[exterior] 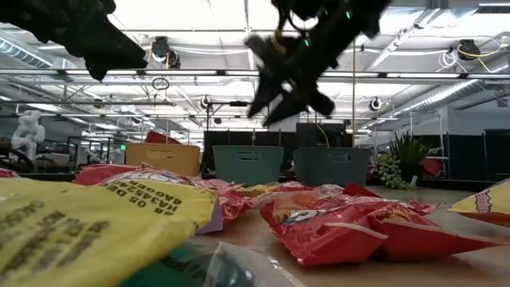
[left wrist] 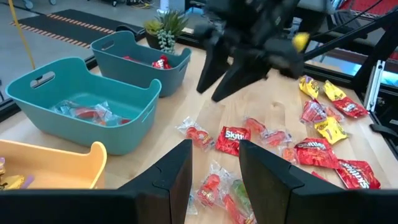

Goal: Sort candy
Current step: Put the orange gummy candy into the green bin

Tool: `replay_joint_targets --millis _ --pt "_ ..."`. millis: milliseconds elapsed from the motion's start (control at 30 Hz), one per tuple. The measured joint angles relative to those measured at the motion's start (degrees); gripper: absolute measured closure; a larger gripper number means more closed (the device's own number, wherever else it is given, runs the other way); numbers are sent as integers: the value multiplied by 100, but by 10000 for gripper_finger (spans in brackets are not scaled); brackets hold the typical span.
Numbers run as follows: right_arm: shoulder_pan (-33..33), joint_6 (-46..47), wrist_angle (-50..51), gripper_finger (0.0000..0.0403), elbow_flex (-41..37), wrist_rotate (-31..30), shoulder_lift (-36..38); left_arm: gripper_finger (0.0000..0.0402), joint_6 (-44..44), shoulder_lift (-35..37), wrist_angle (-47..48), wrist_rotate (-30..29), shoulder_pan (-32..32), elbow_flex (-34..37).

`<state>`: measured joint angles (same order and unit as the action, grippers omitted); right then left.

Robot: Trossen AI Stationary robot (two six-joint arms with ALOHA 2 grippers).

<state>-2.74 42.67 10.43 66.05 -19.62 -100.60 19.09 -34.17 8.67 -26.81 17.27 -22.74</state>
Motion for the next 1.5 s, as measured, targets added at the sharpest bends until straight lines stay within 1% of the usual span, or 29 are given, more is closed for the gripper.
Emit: replay_joint_targets --millis 133,267,400,600,733,833,933,1000,1200,1267,1333,1500 --pt "2 774 -173 238 -464 9 -80 260 1 2 -12 0 0 0" --pt "2 1054 -285 216 -628 11 -230 260 0 0 -27 0 -1 -2" --pt "0 929 -403 193 -626 -26 -446 260 2 0 -39 0 0 -2" --pt "-26 796 -456 168 -626 -483 -920 260 9 2 -65 0 -1 -1" --pt "-38 753 -807 161 -615 -505 -1253 260 9 2 -60 0 -1 -1" --pt "-85 718 -879 163 -596 -594 -1432 260 9 2 -59 0 -2 0" --pt "-149 723 -829 185 -596 -567 -1485 260 7 0 -52 0 -2 -1" --pt "-195 704 -817 214 -598 -524 -1479 260 6 1 -52 0 -2 0" --pt "-258 695 -753 338 -482 -252 -1385 260 4 0 -40 0 -2 0" --pt "-262 530 -680 377 -428 -135 -1296 260 -15 2 -43 0 -2 -1" --pt "-268 353 -572 392 -385 -66 -1144 260 -91 0 -41 0 -2 -2" --pt "-255 242 -445 383 -238 -139 -559 260 -558 2 -49 -2 -2 0"
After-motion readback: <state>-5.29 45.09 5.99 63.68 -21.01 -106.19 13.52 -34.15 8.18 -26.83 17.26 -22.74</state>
